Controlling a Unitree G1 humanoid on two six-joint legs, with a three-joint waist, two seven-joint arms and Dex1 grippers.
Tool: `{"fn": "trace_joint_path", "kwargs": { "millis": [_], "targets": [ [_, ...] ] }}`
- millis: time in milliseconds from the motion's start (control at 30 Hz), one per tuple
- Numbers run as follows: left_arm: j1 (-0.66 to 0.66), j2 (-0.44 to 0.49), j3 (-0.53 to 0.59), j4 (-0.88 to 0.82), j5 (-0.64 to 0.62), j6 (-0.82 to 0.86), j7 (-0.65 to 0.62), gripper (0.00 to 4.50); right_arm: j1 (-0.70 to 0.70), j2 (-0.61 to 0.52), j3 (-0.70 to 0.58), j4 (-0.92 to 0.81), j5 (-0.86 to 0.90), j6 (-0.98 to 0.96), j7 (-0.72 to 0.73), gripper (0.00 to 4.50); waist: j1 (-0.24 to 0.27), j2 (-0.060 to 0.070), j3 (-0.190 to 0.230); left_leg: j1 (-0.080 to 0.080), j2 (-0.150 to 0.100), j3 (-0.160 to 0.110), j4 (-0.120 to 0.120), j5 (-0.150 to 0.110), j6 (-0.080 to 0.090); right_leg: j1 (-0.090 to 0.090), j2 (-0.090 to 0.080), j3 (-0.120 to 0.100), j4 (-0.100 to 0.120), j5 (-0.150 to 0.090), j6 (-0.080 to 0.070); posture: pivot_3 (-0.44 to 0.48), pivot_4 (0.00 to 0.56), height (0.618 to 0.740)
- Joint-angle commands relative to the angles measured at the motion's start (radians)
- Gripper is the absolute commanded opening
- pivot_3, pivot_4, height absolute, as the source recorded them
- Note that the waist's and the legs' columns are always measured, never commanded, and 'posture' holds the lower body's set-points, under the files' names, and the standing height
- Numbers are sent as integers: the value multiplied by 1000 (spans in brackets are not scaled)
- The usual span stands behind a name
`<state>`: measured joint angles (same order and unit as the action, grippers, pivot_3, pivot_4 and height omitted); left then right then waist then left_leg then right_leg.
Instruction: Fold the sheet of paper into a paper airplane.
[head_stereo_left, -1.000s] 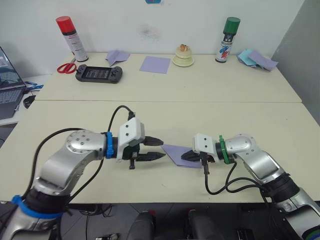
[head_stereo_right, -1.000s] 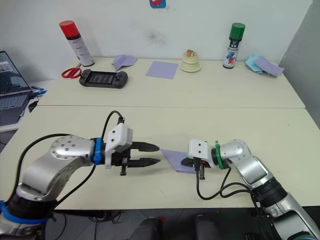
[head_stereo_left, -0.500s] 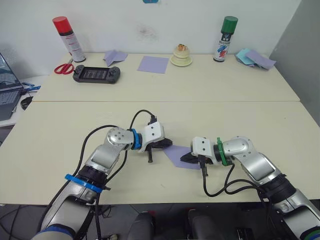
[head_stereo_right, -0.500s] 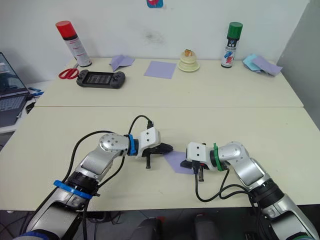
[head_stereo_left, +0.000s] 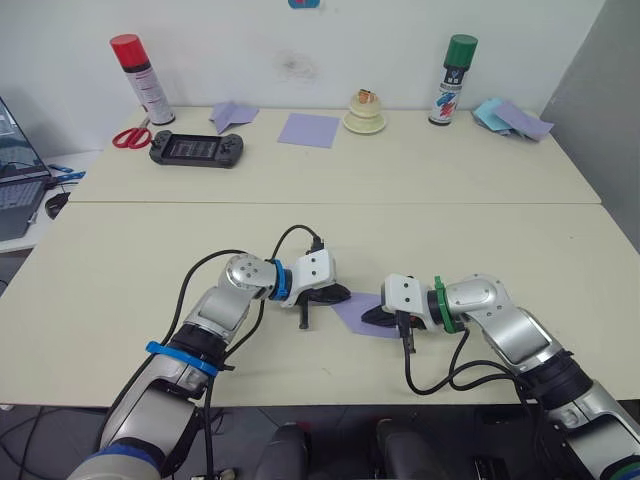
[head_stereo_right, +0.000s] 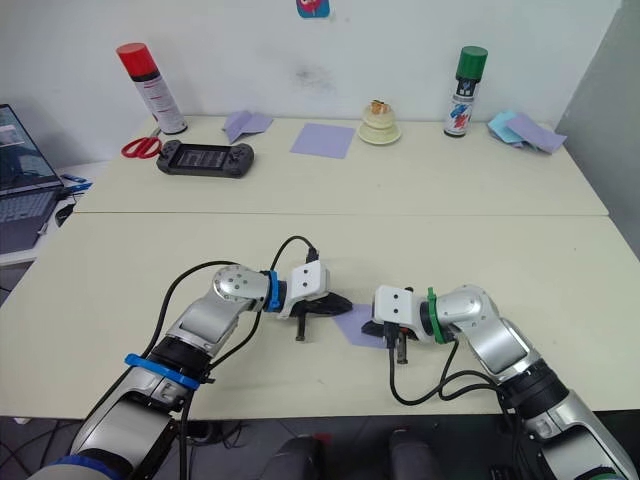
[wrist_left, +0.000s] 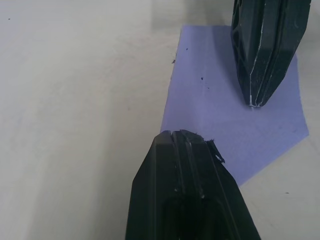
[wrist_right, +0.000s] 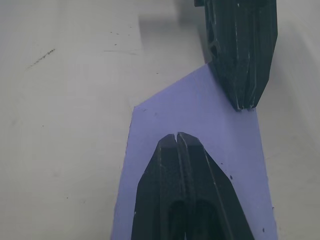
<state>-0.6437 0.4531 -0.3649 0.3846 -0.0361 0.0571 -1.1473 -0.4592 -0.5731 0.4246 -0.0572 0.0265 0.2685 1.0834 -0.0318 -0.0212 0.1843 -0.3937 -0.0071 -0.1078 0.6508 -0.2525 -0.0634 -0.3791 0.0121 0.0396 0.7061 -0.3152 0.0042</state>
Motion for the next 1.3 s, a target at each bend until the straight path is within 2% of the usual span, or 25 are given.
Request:
{"fn": "trace_joint_path", "kwargs": {
  "millis": [33, 133, 233, 400, 533, 800, 1300],
  "targets": [
    [-7, -12, -7, 54, 27, 24, 2, 25, 7, 9, -48, -68, 21, 10, -32, 0, 0, 0, 0, 0, 0, 0, 1, 0, 0, 0, 0, 0, 1, 0, 0, 0, 150, 740],
    [-12, -15, -12, 68, 27, 39, -18, 25, 40, -6, -95, -139, 57, 23, -41, 0, 0, 0, 0, 0, 0, 0, 8, 0, 0, 0, 0, 0, 7, 0, 0, 0, 150, 740],
    [-18, -22, -8, 82, 23, 54, -21, 0, 82, -17, -143, -205, 68, 16, -75, 557, 0, 0, 0, 1, 0, 0, 11, 0, 0, 3, 1, -1, 7, -3, 5, 0, 150, 740],
    [-29, -29, -2, 103, 16, 76, -34, 0, 218, -36, -174, -300, 15, -153, -141, 2279, 0, 0, 0, 5, 0, 0, 10, 0, 0, 6, 1, 0, 7, -3, 6, 0, 150, 740],
    [-38, -39, 6, 115, 15, 87, -42, 0, 273, -23, -136, -283, -81, -285, -213, 3636, 0, 0, 0, 6, 0, 2, 10, 0, 0, 6, 1, 1, 8, -3, 6, 0, 150, 740],
    [-42, -40, 10, 116, 19, 92, -55, 0, 274, 31, -106, -198, -176, -368, -312, 3636, 0, 0, 0, 9, 0, 2, 10, 0, 1, 9, 1, 2, 7, -2, 7, 0, 150, 740],
    [-28, -30, 4, 99, 23, 84, -66, 0, 246, 27, -122, -84, -241, -411, -381, 3636, 0, 0, 0, 9, 0, 2, 10, 0, 1, 8, 1, 3, 7, -2, 7, 0, 150, 740]
  ]
}}
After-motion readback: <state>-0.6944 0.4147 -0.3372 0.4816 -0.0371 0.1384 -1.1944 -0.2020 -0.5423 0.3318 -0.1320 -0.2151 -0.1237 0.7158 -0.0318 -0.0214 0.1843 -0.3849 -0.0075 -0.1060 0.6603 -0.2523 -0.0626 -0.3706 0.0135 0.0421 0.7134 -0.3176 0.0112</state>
